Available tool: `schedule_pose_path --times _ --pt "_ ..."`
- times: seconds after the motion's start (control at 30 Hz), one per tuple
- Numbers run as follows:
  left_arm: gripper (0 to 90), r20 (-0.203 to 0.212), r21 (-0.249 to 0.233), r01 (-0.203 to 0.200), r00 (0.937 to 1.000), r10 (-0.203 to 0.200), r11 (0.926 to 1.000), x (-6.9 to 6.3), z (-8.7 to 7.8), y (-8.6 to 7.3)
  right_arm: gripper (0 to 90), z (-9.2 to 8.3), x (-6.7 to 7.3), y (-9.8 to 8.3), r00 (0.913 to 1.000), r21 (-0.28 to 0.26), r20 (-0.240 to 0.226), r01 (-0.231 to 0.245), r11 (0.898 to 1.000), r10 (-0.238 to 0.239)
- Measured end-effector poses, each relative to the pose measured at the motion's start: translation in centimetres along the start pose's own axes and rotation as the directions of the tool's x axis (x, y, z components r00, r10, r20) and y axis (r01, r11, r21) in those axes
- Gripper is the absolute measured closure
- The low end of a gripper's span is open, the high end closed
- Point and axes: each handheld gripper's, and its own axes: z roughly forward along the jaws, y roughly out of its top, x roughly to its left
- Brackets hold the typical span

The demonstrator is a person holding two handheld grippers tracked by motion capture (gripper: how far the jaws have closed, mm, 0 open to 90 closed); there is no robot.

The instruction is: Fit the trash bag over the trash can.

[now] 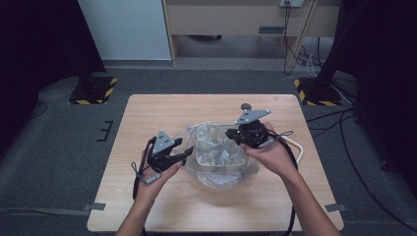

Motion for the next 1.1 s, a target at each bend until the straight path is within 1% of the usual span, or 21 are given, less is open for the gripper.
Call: schedule_pose_path --times 0.07,0.17,0.2,0.23,0.3,0.37,0.43,0.53,0.67,0.73,0.8,0.83,0.87,0.9,0.97,1.0,1.1 --pt "44.8 0.002 -0.001 0.004 1.0 -0.004 1.0 -0.2 0.1 0.0 84.4 0.7 0.7 0.7 0.9997 0.024 -0.02 0.016 1.0 -0.015" --pt "44.5 0.011 0.001 0.009 0.9999 -0.009 1.0 -0.5 0.2 -0.1 84.6 1.6 1.3 1.2 0.9987 0.057 -0.033 0.042 0.997 -0.04" --pt "44.3 0.016 0.004 0.005 0.9999 -0.005 1.0 -0.6 0.3 -0.1 84.4 1.9 1.5 1.4 0.998 0.076 -0.041 0.052 0.996 -0.049" --pt "44.2 0.017 0.006 0.003 0.9999 -0.003 1.0 -0.7 0.4 -0.2 84.2 2.3 1.8 1.5 0.997 0.097 -0.047 0.066 0.993 -0.061" --pt "44.4 0.016 0.006 0.002 0.9999 -0.002 1.0 -0.8 0.5 -0.2 83.9 2.9 2.1 1.6 0.9957 0.13 -0.06 0.079 0.988 -0.071" --pt "44.0 0.016 0.008 0.002 0.9999 -0.003 1.0 -0.8 0.6 -0.2 83.8 3.4 2.3 1.7 0.995 0.154 -0.067 0.083 0.985 -0.074" --pt "43.8 0.012 0.008 0.004 0.9999 -0.004 1.0 -0.8 0.7 -0.2 83.2 4.0 2.6 1.7 0.9936 0.186 -0.072 0.099 0.978 -0.087" --pt "43.7 0.009 0.011 0.002 1.0 -0.002 0.9999 -0.8 0.7 -0.2 82.5 4.7 2.7 1.7 0.9932 0.226 -0.074 0.105 0.968 -0.09" --pt "43.9 0.011 0.009 -0.001 0.9999 0.001 1.0 -0.9 0.7 -0.3 82.0 6.0 2.8 1.8 0.9933 0.298 -0.073 0.107 0.948 -0.089" --pt "44.0 0.011 0.007 -0.002 0.9999 0.001 1.0 -0.9 0.7 -0.4 81.1 6.6 2.9 2.0 0.9938 0.326 -0.073 0.103 0.94 -0.083" --pt "44.0 0.014 0.009 0.0 0.9999 0.0 1.0 -0.9 0.7 -0.5 79.6 7.0 2.9 2.2 0.9935 0.345 -0.071 0.108 0.932 -0.089" --pt "43.9 0.016 0.011 0.0 0.9999 -0.001 0.9999 -0.8 0.7 -0.5 78.9 7.3 3.0 2.3 0.9943 0.361 -0.065 0.102 0.927 -0.084" --pt "43.8 0.017 0.012 0.001 0.9999 -0.001 0.9999 -0.8 0.8 -0.6 78.2 7.6 3.0 2.4 0.9946 0.367 -0.064 0.1 0.925 -0.082" --pt "43.7 0.018 0.013 0.003 0.9998 -0.003 0.9999 -0.8 0.8 -0.6 77.6 7.8 3.0 2.5 0.9949 0.378 -0.062 0.097 0.921 -0.08" --pt "43.7 0.018 0.013 0.006 0.9998 -0.006 0.9999 -0.8 0.8 -0.8 76.6 8.1 3.1 2.6 0.9954 0.387 -0.06 0.092 0.917 -0.075" --pt "43.7 0.018 0.014 0.006 0.9998 -0.006 0.9999 -0.7 0.8 -0.8 75.9 8.4 3.1 2.7 0.9963 0.396 -0.055 0.082 0.915 -0.066" --pt "43.7 0.021 0.015 0.008 0.9997 -0.009 0.9999 -0.7 0.8 -0.9 74.9 8.9 3.2 2.7 0.996 0.401 -0.058 0.086 0.912 -0.068"
